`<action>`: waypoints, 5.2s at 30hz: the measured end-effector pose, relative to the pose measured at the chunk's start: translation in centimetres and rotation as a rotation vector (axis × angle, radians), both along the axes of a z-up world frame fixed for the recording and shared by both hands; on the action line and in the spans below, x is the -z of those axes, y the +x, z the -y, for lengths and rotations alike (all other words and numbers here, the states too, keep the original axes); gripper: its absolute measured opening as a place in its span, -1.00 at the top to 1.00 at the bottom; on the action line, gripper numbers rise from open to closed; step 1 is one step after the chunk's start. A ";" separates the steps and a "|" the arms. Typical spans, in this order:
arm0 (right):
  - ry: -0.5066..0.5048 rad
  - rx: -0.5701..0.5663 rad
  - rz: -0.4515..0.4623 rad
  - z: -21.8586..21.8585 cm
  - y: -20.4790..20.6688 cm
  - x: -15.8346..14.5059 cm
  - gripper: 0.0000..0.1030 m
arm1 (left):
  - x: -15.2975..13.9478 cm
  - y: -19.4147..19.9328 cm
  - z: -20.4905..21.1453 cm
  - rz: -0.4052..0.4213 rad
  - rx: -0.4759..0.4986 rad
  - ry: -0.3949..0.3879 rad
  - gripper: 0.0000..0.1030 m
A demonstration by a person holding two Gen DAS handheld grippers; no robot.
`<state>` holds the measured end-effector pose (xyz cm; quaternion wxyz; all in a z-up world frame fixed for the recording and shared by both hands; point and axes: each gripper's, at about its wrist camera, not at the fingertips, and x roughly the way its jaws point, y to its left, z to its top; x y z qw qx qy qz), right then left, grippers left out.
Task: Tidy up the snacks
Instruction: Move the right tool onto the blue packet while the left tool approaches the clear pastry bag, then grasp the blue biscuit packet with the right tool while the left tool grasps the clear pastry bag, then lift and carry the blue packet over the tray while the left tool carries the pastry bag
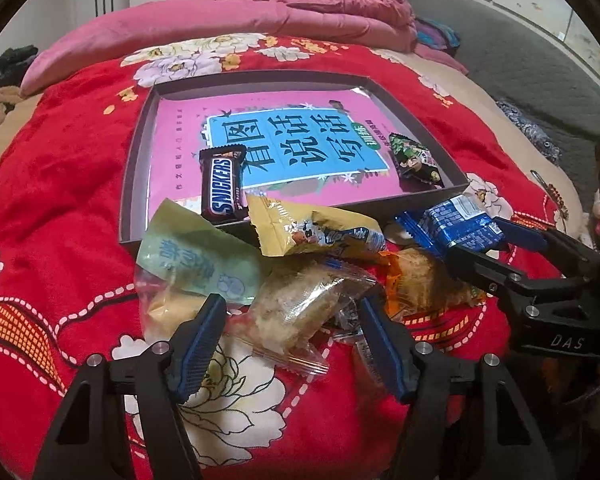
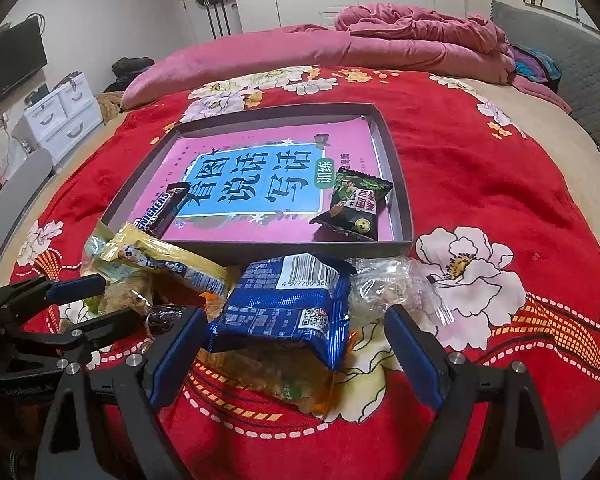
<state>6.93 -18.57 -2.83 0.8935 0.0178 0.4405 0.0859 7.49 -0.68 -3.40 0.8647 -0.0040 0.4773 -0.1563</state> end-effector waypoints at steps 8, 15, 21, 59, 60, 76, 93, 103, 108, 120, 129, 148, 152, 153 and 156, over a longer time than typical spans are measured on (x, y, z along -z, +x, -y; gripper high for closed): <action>-0.037 -0.021 -0.001 -0.8 0.4 0.4 -0.75 | 0.4 0.3 0.2 -0.014 -0.003 0.005 -0.36; -0.117 -0.035 0.026 -1.6 0.6 0.7 -0.57 | 0.5 0.5 0.0 -0.024 -0.012 -0.007 -0.27; -0.144 -0.047 0.056 -1.8 0.7 0.5 -0.44 | 0.5 0.6 0.1 -0.029 -0.016 -0.014 -0.18; 0.039 -0.097 0.020 0.7 2.0 -0.1 -0.61 | 1.0 1.4 -0.1 -0.089 -0.026 -0.073 0.16; 0.022 -0.114 0.018 0.4 2.0 0.0 -0.61 | 1.0 1.4 -0.1 -0.089 -0.025 -0.073 0.16; -0.101 -0.182 -0.006 -2.4 2.2 1.6 -0.42 | 1.2 1.4 0.0 -0.091 -0.027 -0.067 0.15; 0.007 -0.172 -0.024 -1.1 3.0 1.5 -0.06 | 1.3 1.7 0.2 -0.097 -0.043 -0.070 0.21; 0.082 -0.141 0.010 0.4 1.8 0.1 -0.04 | 0.3 1.1 0.2 -0.062 -0.044 -0.079 0.24; 0.106 -0.140 0.050 0.7 1.0 -1.0 -0.04 | -0.6 0.4 -0.1 -0.034 -0.048 -0.106 0.24; 0.150 -0.136 0.112 1.2 0.0 -2.6 -0.03 | -2.5 -1.3 -1.4 0.020 -0.091 -0.142 0.24; 0.170 -0.120 0.141 1.6 -0.2 -3.3 -0.03 | -4.1 -2.5 -2.7 0.087 -0.124 -0.168 0.24; 0.187 -0.105 0.173 1.0 0.3 -3.9 -0.03 | -5.1 -1.4 -4.9 0.162 -0.221 -0.190 0.24; 0.186 -0.097 0.171 1.1 0.6 -3.8 -0.03 | -5.0 -1.0 -5.2 0.174 -0.233 -0.190 0.24; 0.185 -0.094 0.169 1.1 0.7 -3.8 -0.03 | -5.0 -0.9 -5.2 0.175 -0.234 -0.192 0.24; 0.185 -0.090 0.171 1.1 0.8 -3.8 -0.03 | -5.0 -0.7 -5.4 0.181 -0.240 -0.197 0.24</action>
